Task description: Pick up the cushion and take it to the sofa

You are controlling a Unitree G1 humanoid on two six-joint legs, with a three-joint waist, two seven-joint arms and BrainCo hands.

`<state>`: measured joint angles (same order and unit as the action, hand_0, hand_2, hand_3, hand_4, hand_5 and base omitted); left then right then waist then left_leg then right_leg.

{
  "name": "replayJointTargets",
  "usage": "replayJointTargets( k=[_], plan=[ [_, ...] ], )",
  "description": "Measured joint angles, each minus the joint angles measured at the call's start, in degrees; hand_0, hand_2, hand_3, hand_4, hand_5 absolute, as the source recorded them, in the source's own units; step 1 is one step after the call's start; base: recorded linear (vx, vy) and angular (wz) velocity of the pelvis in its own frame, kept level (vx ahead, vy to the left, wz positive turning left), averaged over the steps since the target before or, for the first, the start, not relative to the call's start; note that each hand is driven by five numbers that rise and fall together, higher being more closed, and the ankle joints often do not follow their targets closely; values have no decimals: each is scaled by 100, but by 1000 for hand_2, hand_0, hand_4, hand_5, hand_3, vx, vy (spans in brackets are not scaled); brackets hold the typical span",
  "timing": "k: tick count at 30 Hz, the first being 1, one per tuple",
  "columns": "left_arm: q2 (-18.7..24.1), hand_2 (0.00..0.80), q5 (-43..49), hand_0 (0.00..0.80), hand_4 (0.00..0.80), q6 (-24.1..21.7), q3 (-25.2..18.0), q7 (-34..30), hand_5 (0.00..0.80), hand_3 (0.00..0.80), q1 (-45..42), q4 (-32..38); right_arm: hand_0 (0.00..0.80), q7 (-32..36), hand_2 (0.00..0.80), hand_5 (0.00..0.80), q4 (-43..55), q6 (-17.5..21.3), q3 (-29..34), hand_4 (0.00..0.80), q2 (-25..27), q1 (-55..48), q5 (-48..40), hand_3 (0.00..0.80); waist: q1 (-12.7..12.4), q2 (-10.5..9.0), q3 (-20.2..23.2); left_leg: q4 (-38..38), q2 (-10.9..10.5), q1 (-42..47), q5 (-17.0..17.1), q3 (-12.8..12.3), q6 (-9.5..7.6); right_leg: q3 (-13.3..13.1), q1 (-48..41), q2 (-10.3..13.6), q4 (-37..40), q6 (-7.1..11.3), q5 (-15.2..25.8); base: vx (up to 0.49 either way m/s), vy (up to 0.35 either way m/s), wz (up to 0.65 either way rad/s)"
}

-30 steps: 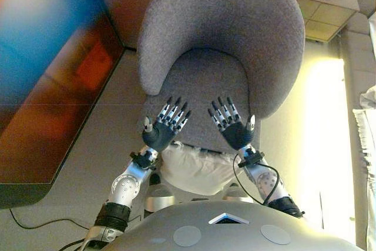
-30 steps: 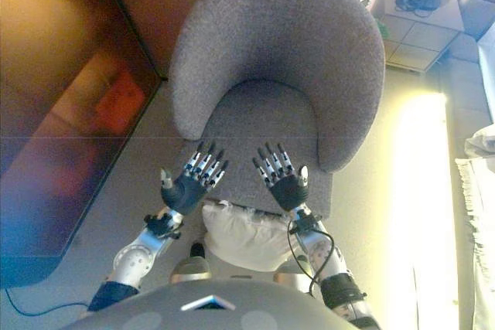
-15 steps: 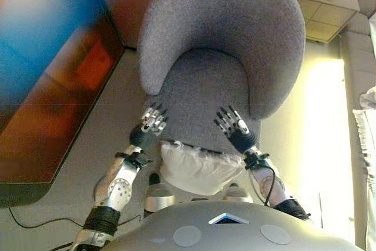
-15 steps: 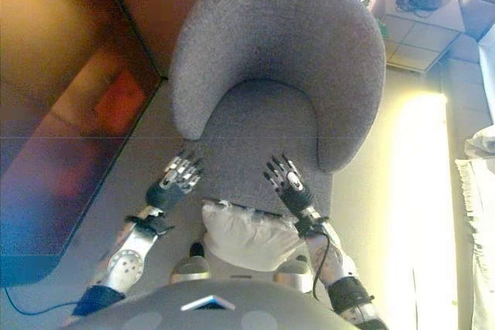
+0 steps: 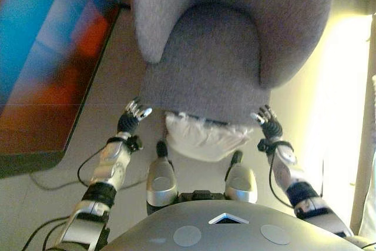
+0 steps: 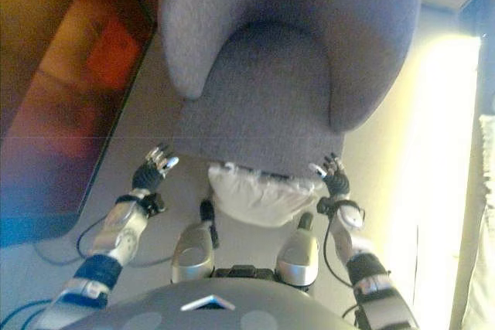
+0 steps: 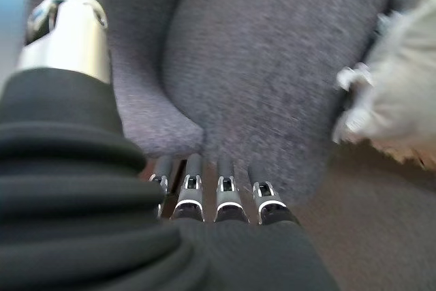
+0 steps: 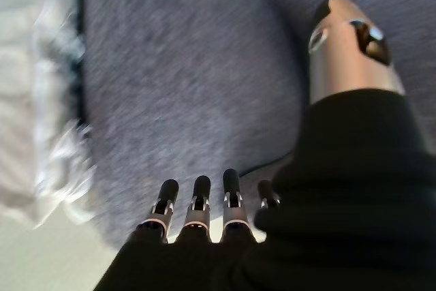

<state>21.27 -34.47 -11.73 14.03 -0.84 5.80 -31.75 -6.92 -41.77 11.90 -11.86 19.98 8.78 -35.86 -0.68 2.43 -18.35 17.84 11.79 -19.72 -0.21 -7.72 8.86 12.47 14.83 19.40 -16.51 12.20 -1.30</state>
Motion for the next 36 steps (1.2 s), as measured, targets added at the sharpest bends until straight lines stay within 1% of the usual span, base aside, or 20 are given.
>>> replayJointTargets(
  k=[2, 4, 6, 7, 8, 10, 12, 15, 18, 19, 20, 22, 26, 28, 29, 31, 35, 36],
  plan=[
    [-11, 0, 0, 0, 0, -110, 185, 131, 0, 0, 462, -305, 0, -134, 0, 0, -411, 15, -43, 0, 52, 534, 12, 0, -7, 28, -257, 591, -14, -533, -195, 72, -40, -236, 628, 86, -592, -17, -172, -232, 46, -8],
    [-15, 0, 1, 0, 0, -137, 288, 264, 0, 0, 899, -614, 0, -296, 0, 0, -880, 11, -73, 0, 94, 1079, 20, 0, 5, 67, -478, 1100, -28, -1086, -377, 182, -125, -355, 1172, 165, -1104, -22, -321, -181, 46, -1],
    [-32, 0, -3, 0, 0, -161, 323, 365, 0, 0, 1233, -857, 0, -398, 0, 0, -1297, 14, -67, 0, 116, 1499, 16, 0, 13, 81, -644, 1471, -77, -1475, -424, 222, -166, -487, 1585, 210, -1452, -28, -363, -208, 70, -1],
    [-56, 0, -3, 0, 0, -171, 331, 400, 0, 0, 1396, -1015, 0, -433, 0, 0, -1577, 5, -57, 0, 121, 1729, 13, 0, 16, 82, -670, 1672, -78, -1717, -501, 267, -183, -574, 1859, 234, -1667, -33, -409, -185, 59, -8],
    [-63, 0, -3, 0, 0, -178, 331, 457, 0, 0, 1548, -1112, 0, -488, 0, 0, -1777, 3, -26, 0, 136, 1971, 11, 0, 39, 86, -726, 1884, -70, -1947, -576, 320, -192, -667, 2116, 253, -1872, -28, -451, -149, 47, -7],
    [-71, 0, -4, 0, 0, -240, 329, 545, 0, 0, 1754, -1199, 0, -593, 0, 0, -1950, 3, 0, 0, 169, 2281, -17, 0, 125, 133, -837, 2290, -65, -2385, -666, 371, -251, -765, 2522, 296, -2245, -16, -528, -133, 53, 1],
    [-72, 0, -5, 0, 0, -281, 341, 587, 0, 0, 1891, -1213, 0, -667, 0, 0, -1952, 1, 1, 0, 203, 2446, -34, 0, 134, 153, -907, 2685, -37, -2800, -782, 392, -275, -927, 2974, 289, -2568, -19, -568, -118, 54, -11],
    [-75, 0, -15, 0, 0, -316, 346, 584, 0, 0, 2039, -1212, 0, -719, 0, 0, -1951, -24, 16, 0, 410, 2554, -32, 0, 146, 228, -1003, 3124, -7, -3299, -897, 415, -323, -1112, 3498, 285, -2957, 4, -620, -89, 30, -9],
    [-67, 0, -42, 0, 0, -328, 344, 587, 0, 0, 2100, -1217, 0, -803, 0, 0, -1995, -100, 99, 0, 559, 2546, -34, 0, 161, 236, -1030, 3477, 17, -3706, -974, 469, -336, -1224, 3945, 280, -3338, -14, -712, 4, -12, -3],
    [-58, 0, -89, 0, 0, -327, 340, 583, 0, 0, 2131, -1239, 0, -845, 0, 0, -2043, -101, 189, 0, 588, 2545, -37, 0, 158, 234, -1032, 3627, 44, -3870, -1014, 500, -325, -1247, 4115, 279, -3514, 9, -793, 44, -39, 0],
    [-50, 0, -137, 0, 0, -327, 334, 572, 0, 0, 2127, -1275, 0, -856, 0, 0, -2041, -104, 275, 0, 608, 2520, -44, 0, 152, 231, -1037, 3737, 66, -3983, -1021, 518, -342, -1272, 4241, 276, -3649, -31, -812, -40, -33, -2],
    [-4, 0, -215, 0, 0, -322, 324, 527, 0, 0, 2162, -1284, 0, -832, 0, 0, -2063, -105, 395, 0, 679, 2459, -89, 0, 161, 227, -1050, 3956, 97, -4254, -1078, 573, -301, -1322, 4544, 264, -3926, -53, -904, -27, -38, -2],
    [22, 0, -287, 0, 0, -265, 316, 408, 0, 0, 2209, -1279, 0, -393, 0, 0, -2059, -105, 451, 0, 823, 2333, -166, 0, 177, 178, -1113, 4244, 145, -4665, -1111, 714, -253, -1355, 4957, 193, -4295, -102, -1022, -16, -39, -3],
    [31, 0, -287, 0, 0, -162, 317, 337, 0, 0, 2260, -1284, 0, -45, 0, 0, -2047, -111, 443, 0, 815, 2303, -193, 0, 219, 161, -1139, 4374, 149, -4828, -1141, 790, -209, -1356, 5110, 166, -4448, -141, -1069, -2, -12, -2],
    [47, 0, -292, 0, 0, -103, 321, 286, 0, 0, 2273, -1284, 0, 169, 0, 0, -2015, -137, 427, 0, 811, 2304, -193, 0, 279, 157, -1141, 4414, 148, -4909, -1141, 797, -208, -1356, 5188, 163, -4511, -141, -1089, 0, 0, 0],
    [108, 0, -358, 0, 0, 28, 326, 196, 0, 0, 2339, -1287, 0, 571, 0, 0, -1943, -190, 379, 0, 812, 2305, -193, 0, 308, 131, -1158, 4495, 175, -5001, -1159, 823, -185, -1372, 5293, 132, -4603, -154, -1119, 6, -5, -4],
    [254, 0, -477, 0, 0, 165, 335, 28, 0, 0, 2599, -1312, 0, 1239, 0, 0, -1822, -253, -78, 0, 828, 2347, -190, 0, 315, 109, -1172, 4581, 203, -5102, -1166, 862, -174, -1390, 5423, 95, -4760, -184, -1181, 9, -3, -2],
    [268, 0, -504, 0, 0, 217, 336, 1, 0, 0, 2672, -1312, 0, 1289, 0, 0, -1756, -270, -146, 0, 838, 2353, -176, 0, 313, 108, -1172, 4598, 202, -5113, -1166, 863, -174, -1415, 5444, 88, -4801, -176, -1207, 17, -1, 6]
  ],
)
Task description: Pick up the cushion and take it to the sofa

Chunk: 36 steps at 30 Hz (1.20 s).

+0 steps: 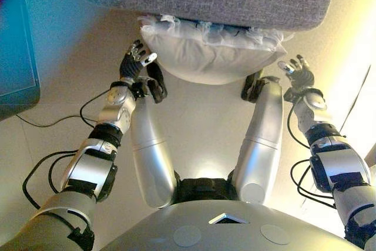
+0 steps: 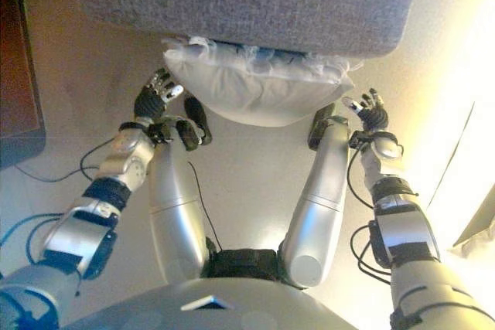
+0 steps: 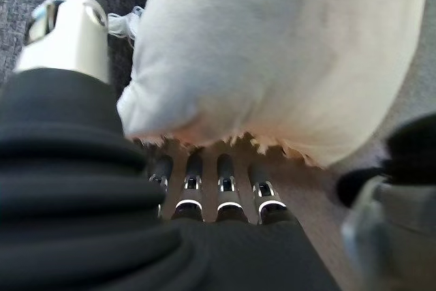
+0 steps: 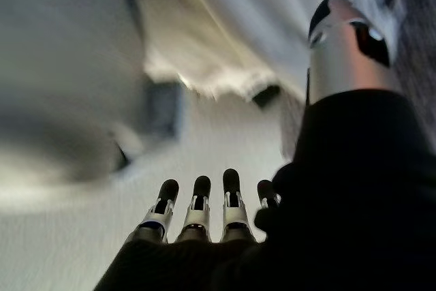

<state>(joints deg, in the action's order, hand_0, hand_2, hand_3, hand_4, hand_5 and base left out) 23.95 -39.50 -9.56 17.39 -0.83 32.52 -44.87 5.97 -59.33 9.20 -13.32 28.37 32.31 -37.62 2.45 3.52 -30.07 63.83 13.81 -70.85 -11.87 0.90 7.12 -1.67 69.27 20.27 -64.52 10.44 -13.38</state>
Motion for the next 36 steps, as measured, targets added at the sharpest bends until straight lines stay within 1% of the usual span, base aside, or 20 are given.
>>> replayJointTargets(
  k=[3, 7, 11, 14, 16, 19, 20, 21, 22, 23, 28, 33, 36],
  plan=[
    [122, 0, -4, 0, 0, 184, 76, -138, 0, 0, 216, -27, 0, 373, 0, 0, 52, -140, -311, 0, 207, 182, 215, 0, 17, -1, 0, 65, -5, -85, -3, 18, 4, -32, 98, 1, -108, -3, -43, 6, -2, 3],
    [208, 0, -3, 0, 0, 357, 233, -342, 0, 0, 468, -313, 0, 599, 0, 0, 14, -236, -630, 0, 352, 483, 595, 0, 84, -18, -11, 260, -8, -210, -53, 93, 42, -71, 223, 15, -370, -27, -149, 26, -4, 3],
    [281, 0, -4, 0, 0, 432, 364, -379, 0, 0, 581, -443, 0, 622, 0, 0, -50, -322, -913, 0, 431, 716, 725, 0, 106, -21, -10, 426, -8, -324, -98, 148, 62, -104, 346, 12, -577, -47, -227, 0, 0, 0],
    [325, 0, -3, 0, 0, 618, 424, -390, 0, 0, 905, -663, 0, 595, 0, 0, -59, -405, -1073, 0, 407, 1046, 770, 0, 124, -19, -11, 560, -3, -537, -96, 180, 60, -152, 580, 4, -751, -70, -253, 0, 0, 0],
    [354, 0, 4, 0, 0, 698, 615, -397, 0, 0, 1124, -791, 0, 572, 0, 0, -78, -464, -1171, 0, 372, 1278, 772, 0, 116, -19, -11, 618, -4, -656, -92, 182, 54, -196, 720, 5, -833, -69, -261, -21, 4, 1],
    [363, 0, 51, 0, 0, 783, 683, -432, 0, 0, 1366, -1002, 0, 564, 0, 0, -216, -557, -1244, 0, 351, 1581, 834, 0, 114, -19, -13, 749, -4, -833, -102, 199, 60, -240, 887, 13, -968, -61, -292, -42, -1, 2],
    [395, 69, 57, 69, 69, 792, 740, -454, 69, 69, 1446, -1056, 0, 564, 0, 0, -256, -572, -1252, 0, 354, 1660, 901, 0, 113, -19, -13, 781, -4, -900, -102, 213, 59, -241, 942, 11, -990, -61, -291, -46, -15, 2],
    [415, 800, 80, 800, 800, 807, 782, -471, 800, 800, 1504, -1091, 0, 565, 0, 0, -260, -573, -1295, 0, 363, 1703, 945, 0, 119, -19, -13, 804, -4, -944, -102, 225, 59, -243, 977, 11, -1009, -61, -291, -49, -15, 1],
    [445, 800, 179, 800, 800, 813, 877, -480, 800, 800, 1579, -1114, 722, 570, 722, 722, -263, -574, -1370, 722, 385, 1748, 1011, 722, 116, -19, -13, 841, -6, -997, -105, 235, 53, -249, 1025, 10, -1036, -61, -292, -48, -17, 0],
    [479, 800, 271, 800, 800, 818, 952, -494, 800, 800, 1644, -1129, 800, 582, 800, 800, -266, -577, -1467, 800, 398, 1806, 1080, 800, 118, -20, -13, 868, -6, -1050, -107, 242, 50, -254, 1068, 8, -1050, -61, -291, -49, -23, -1],
    [505, 800, 276, 800, 800, 902, 1290, -550, 800, 800, 1895, -1130, 800, 581, 800, 800, -183, -579, -1821, 800, 397, 2026, 1325, 800, 127, -20, -13, 883, -9, -1228, -95, 246, 31, -272, 1238, 3, -1070, -60, -292, -23, -20, 1],
    [412, 800, 335, 800, 800, 926, 1366, -529, 800, 800, 1911, -1115, 800, 459, 800, 800, -128, -620, -1909, 800, 345, 2062, 1344, 800, 129, -30, -19, 886, -35, -1278, -116, 246, 34, -267, 1259, 3, -1062, -28, -318, 0, 0, 0],
    [407, 800, 418, 800, 800, 963, 1370, -475, 800, 800, 1910, -1106, 800, 380, 800, 800, -53, -676, -1910, 800, 338, 2038, 1350, 800, 127, -75, -45, 934, -35, -1282, -135, 246, 25, -275, 1258, 7, -1085, -27, -320, 5, 10, -1]
  ],
)
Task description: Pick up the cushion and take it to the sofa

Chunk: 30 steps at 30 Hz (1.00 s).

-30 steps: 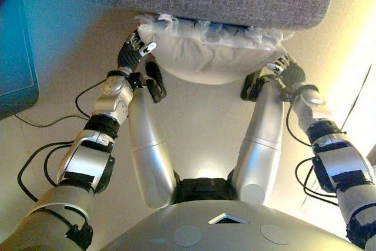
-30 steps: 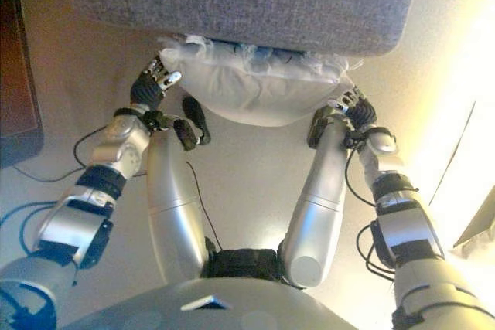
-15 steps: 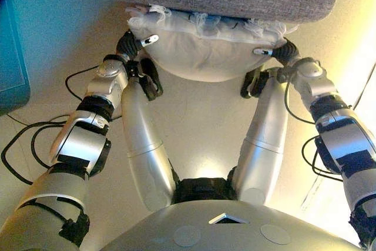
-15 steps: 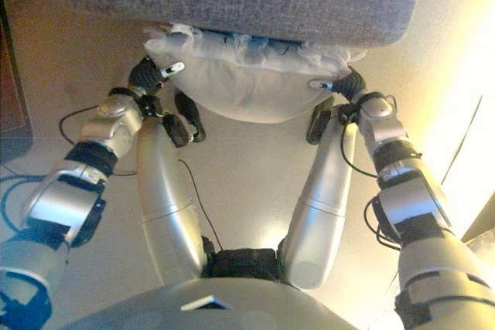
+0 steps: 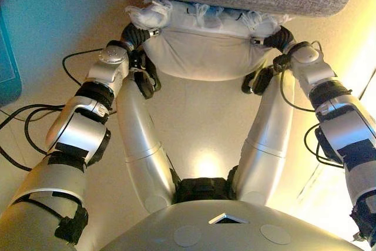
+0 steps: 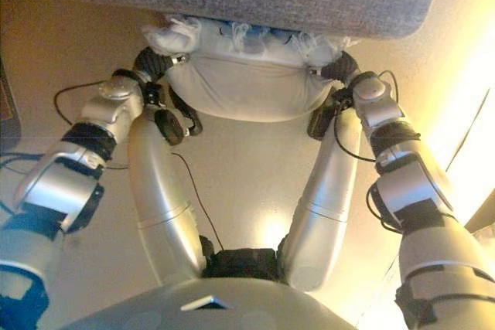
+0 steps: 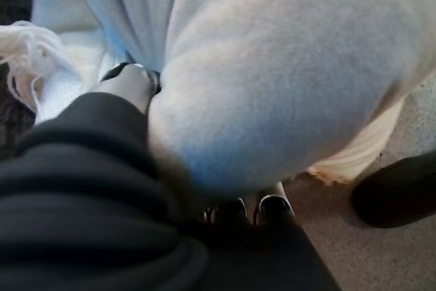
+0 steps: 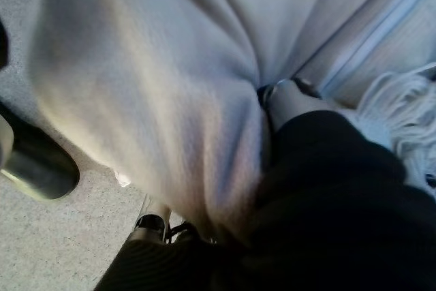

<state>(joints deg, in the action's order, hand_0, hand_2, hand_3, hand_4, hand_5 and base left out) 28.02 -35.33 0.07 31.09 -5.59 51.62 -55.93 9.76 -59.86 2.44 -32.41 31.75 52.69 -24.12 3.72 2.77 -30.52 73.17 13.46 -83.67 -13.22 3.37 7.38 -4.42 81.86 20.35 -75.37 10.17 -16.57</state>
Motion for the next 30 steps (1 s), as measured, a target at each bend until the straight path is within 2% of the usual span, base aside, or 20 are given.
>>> replayJointTargets(
  k=[7, 12, 14, 17, 22, 26, 30],
  plan=[
    [-55, 800, 41, 800, 800, 57, -40, 227, 800, 800, -187, 55, 800, -317, 800, 800, 93, -23, 43, 800, -158, -292, 106, 800, 3, -48, -24, 53, 6, 244, -24, 24, -15, -21, -295, -9, 2, 14, -4, 58, 29, 1],
    [-115, 800, 37, 800, 800, -158, -236, 282, 800, 800, -734, 263, 800, -586, 800, 800, 475, 37, 128, 800, -261, -859, 336, 800, 5, -59, -21, -334, 24, 911, 5, -12, -17, 47, -1014, -94, 426, 67, 22, 58, 16, 2],
    [-123, 800, 38, 800, 800, -238, -421, 335, 800, 800, -897, 440, 800, -722, 800, 800, 624, 80, 208, 800, -303, -994, 420, 800, 6, -72, -13, -802, 22, 1186, 164, -63, -10, 117, -1319, -167, 867, 123, 78, 31, -24, 9],
    [-142, 800, 40, 800, 800, -458, -547, 404, 800, 800, -1056, 544, 800, -973, 800, 800, 796, 133, 272, 800, -386, -1125, 442, 800, 0, -127, 15, -2196, 22, 2014, 714, -348, -55, 394, -2144, -220, 2201, 52, 619, -36, 4, 8],
    [-226, 800, 42, 800, 800, -544, -782, 474, 800, 800, -1702, 1124, 800, -1068, 800, 800, 1327, 251, 622, 800, -405, -1851, 415, 800, 8, -169, 29, -3727, -63, 3579, 1091, -679, -9, 818, -3716, -185, 3781, 112, 1069, 199, -23, 4],
    [-199, 800, 79, 800, 800, -560, -917, 429, 800, 800, -2401, 1694, 800, -1105, 800, 800, 2034, 354, 881, 800, -438, -2809, 411, 800, -20, -295, 113, -4463, -160, 4732, 1193, -842, 47, 1154, -4843, -35, 4412, 140, 1129, 159, -19, 9],
    [-171, 800, 79, 800, 800, -565, -987, 386, 800, 800, -2402, 1703, 800, -1092, 800, 800, 2106, 362, 944, 800, -499, -2860, 405, 800, -66, -443, 365, -4593, -177, 4936, 1191, -941, 51, 1264, -5016, 31, 4533, 142, 1144, 23, -6, -1]
  ],
)
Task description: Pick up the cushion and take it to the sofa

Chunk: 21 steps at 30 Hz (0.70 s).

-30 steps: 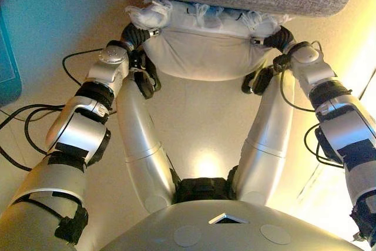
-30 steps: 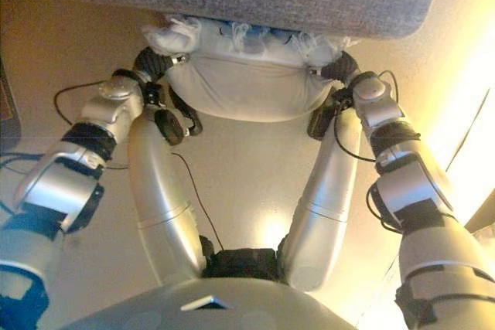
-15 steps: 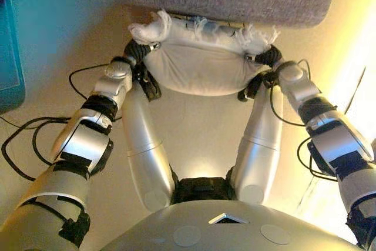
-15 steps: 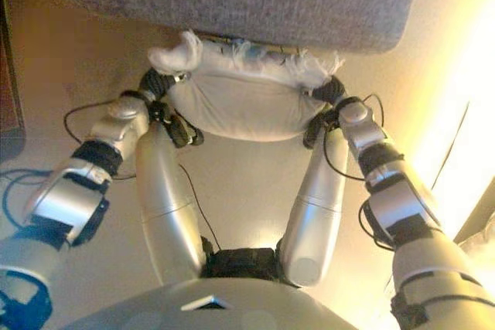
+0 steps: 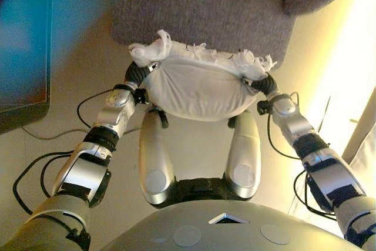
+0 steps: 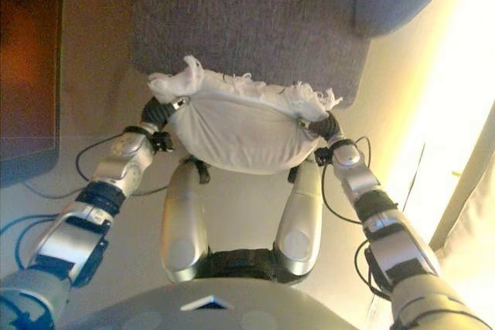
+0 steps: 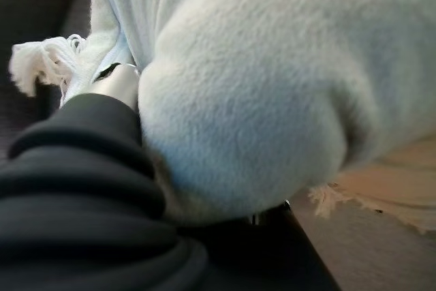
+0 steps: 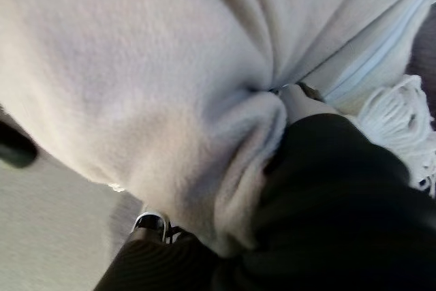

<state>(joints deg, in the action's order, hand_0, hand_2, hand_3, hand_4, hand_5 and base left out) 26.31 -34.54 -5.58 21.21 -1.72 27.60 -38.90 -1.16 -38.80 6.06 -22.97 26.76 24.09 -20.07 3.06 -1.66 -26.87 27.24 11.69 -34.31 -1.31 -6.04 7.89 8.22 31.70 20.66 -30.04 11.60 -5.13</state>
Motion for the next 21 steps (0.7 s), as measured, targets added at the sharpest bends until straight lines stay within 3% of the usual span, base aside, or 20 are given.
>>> replayJointTargets(
  k=[4, 9, 16, 19, 21],
  plan=[
    [-6, 800, -11, 800, 800, 45, -15, 17, 800, 800, -27, -2, 800, 105, 800, 800, 10, -77, 50, 800, -21, 14, -253, 800, -54, 0, 8, -166, -23, 398, 6, -29, -5, 47, -400, -3, 213, 16, 71, 86, -25, -2],
    [-61, 800, -11, 800, 800, 47, -324, 7, 800, 800, -486, 448, 800, 219, 800, 800, 519, -89, 482, 800, -218, -501, -681, 800, -97, 23, 277, -848, -19, 1134, 138, -96, 18, 196, -1196, -123, 1064, -19, 348, 187, -43, -8],
    [-346, 800, 12, 800, 800, 114, -625, -78, 800, 800, -1502, 1197, 800, -59, 800, 800, 1173, -53, 750, 800, -441, -1558, -362, 800, -93, 77, 1253, -1678, -127, 2341, 219, -199, 124, 341, -2653, -273, 2417, 144, 683, 258, -30, -1],
    [-386, 800, 256, 800, 800, 177, -671, 67, 800, 800, -1680, 1323, 800, -301, 800, 800, 1194, -132, 747, 800, -543, -1593, -317, 800, -129, 70, 1522, -2020, -150, 2901, 245, -86, 182, 260, -3111, -377, 2754, 147, 728, 167, 47, -23],
    [-405, 800, 259, 800, 800, 185, -672, 254, 800, 800, -1804, 1323, 800, -369, 800, 800, 1194, -229, 736, 800, -593, -1530, -323, 800, -257, 111, 1735, -2127, -133, 3205, 101, 226, 341, -38, -3161, -452, 2810, 148, 736, 110, 85, -69]
  ],
)
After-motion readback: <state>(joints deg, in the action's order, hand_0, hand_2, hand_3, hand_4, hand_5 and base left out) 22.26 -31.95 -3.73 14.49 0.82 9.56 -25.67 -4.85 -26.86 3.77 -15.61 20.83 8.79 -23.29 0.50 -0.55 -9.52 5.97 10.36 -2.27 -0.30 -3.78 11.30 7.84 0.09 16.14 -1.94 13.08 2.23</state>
